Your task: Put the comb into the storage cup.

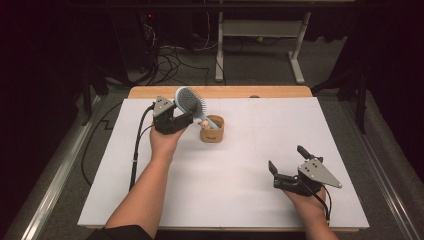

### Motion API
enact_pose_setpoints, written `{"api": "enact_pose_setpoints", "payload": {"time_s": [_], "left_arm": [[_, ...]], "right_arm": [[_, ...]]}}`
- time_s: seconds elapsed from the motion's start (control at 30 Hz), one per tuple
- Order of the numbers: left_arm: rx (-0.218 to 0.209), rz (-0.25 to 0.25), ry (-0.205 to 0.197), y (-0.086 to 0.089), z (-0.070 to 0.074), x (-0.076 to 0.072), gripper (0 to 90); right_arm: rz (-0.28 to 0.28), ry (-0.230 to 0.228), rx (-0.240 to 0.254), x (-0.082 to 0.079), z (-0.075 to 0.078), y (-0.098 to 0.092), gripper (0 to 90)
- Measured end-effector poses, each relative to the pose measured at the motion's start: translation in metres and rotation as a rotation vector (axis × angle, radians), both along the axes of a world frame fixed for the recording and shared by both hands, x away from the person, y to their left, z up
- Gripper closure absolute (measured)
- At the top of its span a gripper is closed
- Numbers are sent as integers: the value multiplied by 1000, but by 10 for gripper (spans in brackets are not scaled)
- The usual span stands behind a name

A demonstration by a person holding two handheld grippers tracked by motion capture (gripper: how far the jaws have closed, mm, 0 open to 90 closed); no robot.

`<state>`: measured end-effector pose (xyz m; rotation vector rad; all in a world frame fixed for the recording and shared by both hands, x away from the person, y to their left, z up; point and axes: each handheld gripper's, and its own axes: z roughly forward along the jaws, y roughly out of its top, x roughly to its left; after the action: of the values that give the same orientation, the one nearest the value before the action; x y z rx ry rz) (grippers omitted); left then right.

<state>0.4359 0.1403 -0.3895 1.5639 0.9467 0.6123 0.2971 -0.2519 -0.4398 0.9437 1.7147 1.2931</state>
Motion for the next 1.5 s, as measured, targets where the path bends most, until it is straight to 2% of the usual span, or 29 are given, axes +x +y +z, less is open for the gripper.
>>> {"api": "enact_pose_setpoints", "payload": {"time_s": [0.33, 0.77, 0.97, 1.2, 1.37, 1.5], "left_arm": [[-5, 0, -6, 0, 1, 0, 310], [-12, 5, 5, 2, 0, 2, 230], [-17, -2, 12, 3, -1, 3, 159], [-13, -10, -16, 2, 1, 1, 64], [-6, -26, 10, 3, -1, 2, 7], [11, -35, 13, 4, -1, 0, 4]], "right_arm": [[0, -4, -1, 0, 0, 0, 3], [-3, -4, -1, 0, 1, -1, 3], [-3, -4, 0, 0, 1, -1, 3], [-4, -3, 2, 0, 0, 0, 2], [-3, -3, 0, 0, 0, 0, 3], [-3, -4, 0, 0, 0, 0, 3]]}}
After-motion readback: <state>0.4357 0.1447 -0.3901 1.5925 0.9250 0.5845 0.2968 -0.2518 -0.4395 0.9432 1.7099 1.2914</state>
